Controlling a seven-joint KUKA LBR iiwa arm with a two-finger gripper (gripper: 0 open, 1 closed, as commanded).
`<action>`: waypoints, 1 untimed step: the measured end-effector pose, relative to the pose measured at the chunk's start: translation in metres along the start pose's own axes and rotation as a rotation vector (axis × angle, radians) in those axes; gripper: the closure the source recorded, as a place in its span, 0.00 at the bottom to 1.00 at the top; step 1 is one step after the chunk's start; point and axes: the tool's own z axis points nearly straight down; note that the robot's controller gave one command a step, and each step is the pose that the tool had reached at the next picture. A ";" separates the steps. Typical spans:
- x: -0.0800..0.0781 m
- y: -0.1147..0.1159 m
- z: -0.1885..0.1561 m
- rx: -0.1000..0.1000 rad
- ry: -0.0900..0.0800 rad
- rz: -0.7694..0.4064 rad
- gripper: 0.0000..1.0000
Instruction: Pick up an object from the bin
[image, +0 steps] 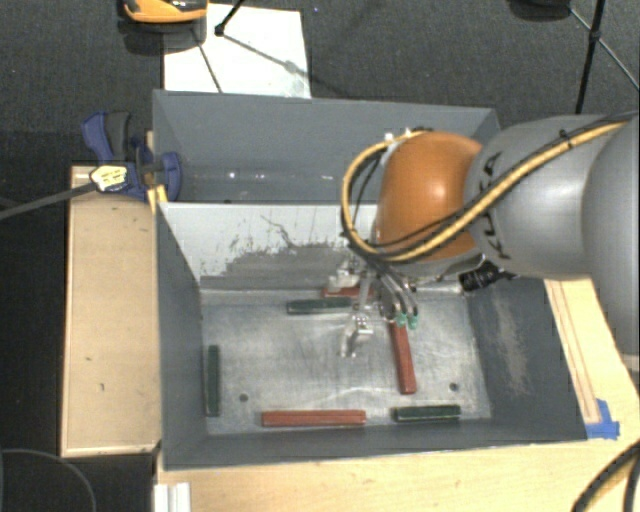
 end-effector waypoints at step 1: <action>-0.031 -0.011 0.062 -0.002 -0.013 -0.006 1.00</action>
Offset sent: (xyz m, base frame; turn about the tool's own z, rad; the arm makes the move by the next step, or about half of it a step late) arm 0.0000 0.0000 0.0000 0.0000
